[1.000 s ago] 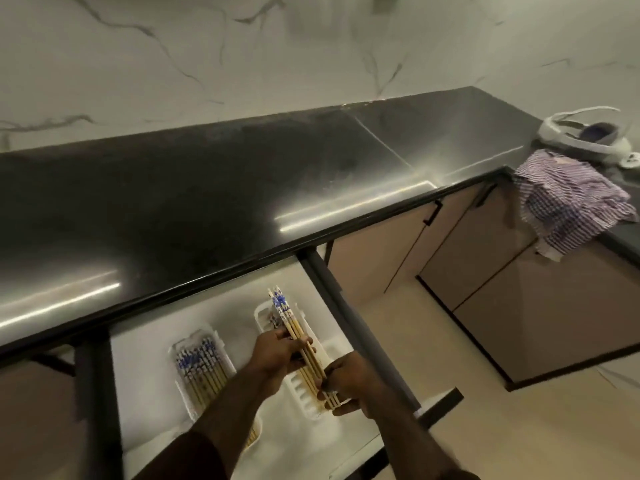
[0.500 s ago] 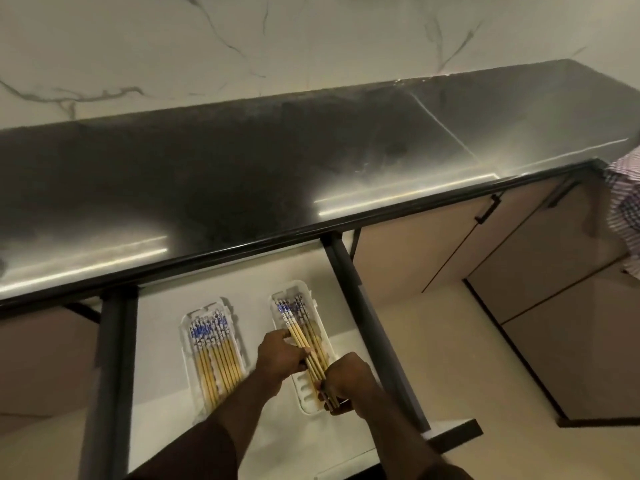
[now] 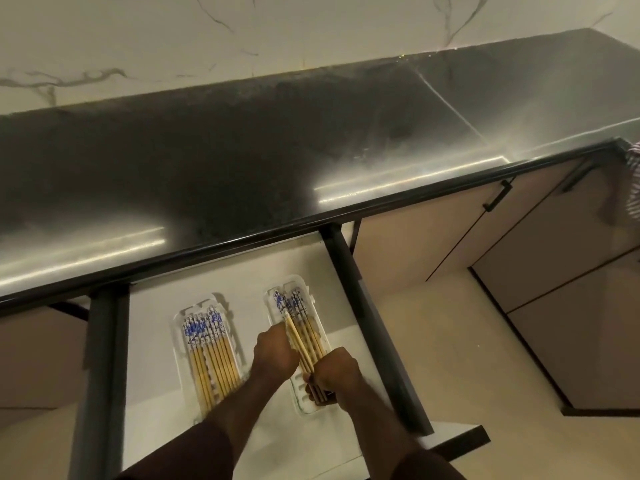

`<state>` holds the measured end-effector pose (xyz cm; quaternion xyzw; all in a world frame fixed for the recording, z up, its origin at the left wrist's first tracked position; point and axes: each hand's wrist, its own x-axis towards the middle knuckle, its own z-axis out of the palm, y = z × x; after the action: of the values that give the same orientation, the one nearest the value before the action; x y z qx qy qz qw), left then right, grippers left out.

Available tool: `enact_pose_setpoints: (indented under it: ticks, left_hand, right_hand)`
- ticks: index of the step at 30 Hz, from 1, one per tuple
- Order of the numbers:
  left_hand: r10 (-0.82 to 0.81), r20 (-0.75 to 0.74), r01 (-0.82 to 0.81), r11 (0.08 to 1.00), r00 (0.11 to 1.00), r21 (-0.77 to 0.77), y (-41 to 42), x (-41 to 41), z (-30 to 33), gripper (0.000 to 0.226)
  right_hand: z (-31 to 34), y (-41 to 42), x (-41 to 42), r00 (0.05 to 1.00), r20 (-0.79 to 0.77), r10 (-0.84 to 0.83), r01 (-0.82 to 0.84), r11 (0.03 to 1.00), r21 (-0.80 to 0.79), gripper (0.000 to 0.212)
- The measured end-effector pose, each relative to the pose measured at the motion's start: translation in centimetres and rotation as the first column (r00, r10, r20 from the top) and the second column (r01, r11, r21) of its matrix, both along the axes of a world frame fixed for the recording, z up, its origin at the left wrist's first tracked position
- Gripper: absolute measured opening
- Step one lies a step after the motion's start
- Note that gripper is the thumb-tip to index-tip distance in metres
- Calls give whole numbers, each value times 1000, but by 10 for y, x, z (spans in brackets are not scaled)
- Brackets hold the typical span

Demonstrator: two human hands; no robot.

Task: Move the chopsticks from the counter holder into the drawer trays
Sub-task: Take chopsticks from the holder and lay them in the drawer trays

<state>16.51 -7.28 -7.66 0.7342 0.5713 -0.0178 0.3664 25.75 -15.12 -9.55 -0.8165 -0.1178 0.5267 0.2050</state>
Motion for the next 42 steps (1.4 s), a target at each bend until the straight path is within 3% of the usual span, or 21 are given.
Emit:
enact_pose_setpoints:
  ticks: [5,9,16,23,31,36,39,42]
  left_hand:
    - [-20,-62,27,993,998,111,-5,-1,-2,19]
    - [-35,-71,44,990,997,134,-15,1,-5,21]
    - [-76,-102,82,995,992,54,-19,7,-9,21]
    - [-15,-70,8,994,997,-107,-14,15,-13,27]
    - [40,-24,-45,960,999,-276,-8,19,-11,25]
    - [45,2,-42,941,999,-337,-9,22,-10,19]
    - [46,-9,-46,934,999,-355,-11,24,-9,26]
    - [39,-22,-44,933,999,-358,-13,24,-9,27]
  right_hand:
    - [-6,1,-7,1000,-17,-23,24,999,37,28]
    - [-12,1,-12,995,45,87,-90,995,49,38]
    - [-21,-1,-15,961,144,238,-243,970,15,44]
    - [-26,-1,-21,892,255,374,-379,925,-31,45]
    - [-33,-5,-29,972,186,144,-165,980,108,31]
    - [-37,-8,-35,989,-12,-145,145,975,166,25]
    - [-43,-10,-35,976,-37,-214,217,964,154,15]
    - [-48,-12,-38,990,19,-143,139,980,142,18]
